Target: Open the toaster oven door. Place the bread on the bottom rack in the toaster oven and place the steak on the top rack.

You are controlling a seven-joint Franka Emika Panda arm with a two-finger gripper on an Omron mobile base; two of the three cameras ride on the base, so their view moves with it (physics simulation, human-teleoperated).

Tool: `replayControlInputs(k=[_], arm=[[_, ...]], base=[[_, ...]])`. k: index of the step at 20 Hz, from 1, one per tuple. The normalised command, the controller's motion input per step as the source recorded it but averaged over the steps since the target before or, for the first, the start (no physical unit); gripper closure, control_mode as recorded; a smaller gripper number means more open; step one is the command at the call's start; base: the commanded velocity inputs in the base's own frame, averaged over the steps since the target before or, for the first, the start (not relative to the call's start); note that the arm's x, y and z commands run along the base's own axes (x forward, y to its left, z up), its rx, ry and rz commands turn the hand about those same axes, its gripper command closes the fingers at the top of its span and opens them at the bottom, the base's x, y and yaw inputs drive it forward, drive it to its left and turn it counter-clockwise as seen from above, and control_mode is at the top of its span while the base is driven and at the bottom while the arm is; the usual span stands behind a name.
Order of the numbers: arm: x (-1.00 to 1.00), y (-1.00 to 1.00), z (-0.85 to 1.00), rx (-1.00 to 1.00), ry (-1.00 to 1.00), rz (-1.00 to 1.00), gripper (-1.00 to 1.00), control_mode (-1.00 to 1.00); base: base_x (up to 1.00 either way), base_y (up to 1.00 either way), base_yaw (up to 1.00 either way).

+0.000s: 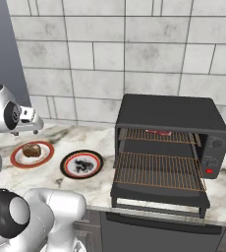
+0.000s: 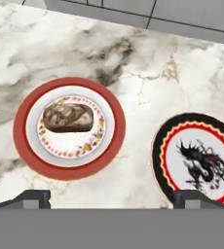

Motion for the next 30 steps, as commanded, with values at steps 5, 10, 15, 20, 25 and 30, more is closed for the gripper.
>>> replayControlInputs(k=[5,10,15,20,25,30], arm=[[0.19,0.43,-0.05,0.05,0.02,-0.46,-1.00,-1.00],[0.18,0.17,-0.12,0.23,0.18,-0.35,-1.00,-1.00],[0.03,0.05,-0.20,0.26,0.10,-0.26,-1.00,-1.00],[0.06,0.12,-0.28,0.07,0.00,-0.31,-1.00,-1.00],[0.25,0.14,-0.19,0.00,0.00,-0.31,-1.00,-1.00],[0.30,0.09,-0.10,0.00,0.01,-0.26,-1.00,-1.00]], base=[[0.00,0.00,0.00],[0.00,0.00,0.00],[0.00,0.00,0.00],[0.00,0.00,0.00],[0.00,0.00,0.00],[0.00,0.00,0.00]])
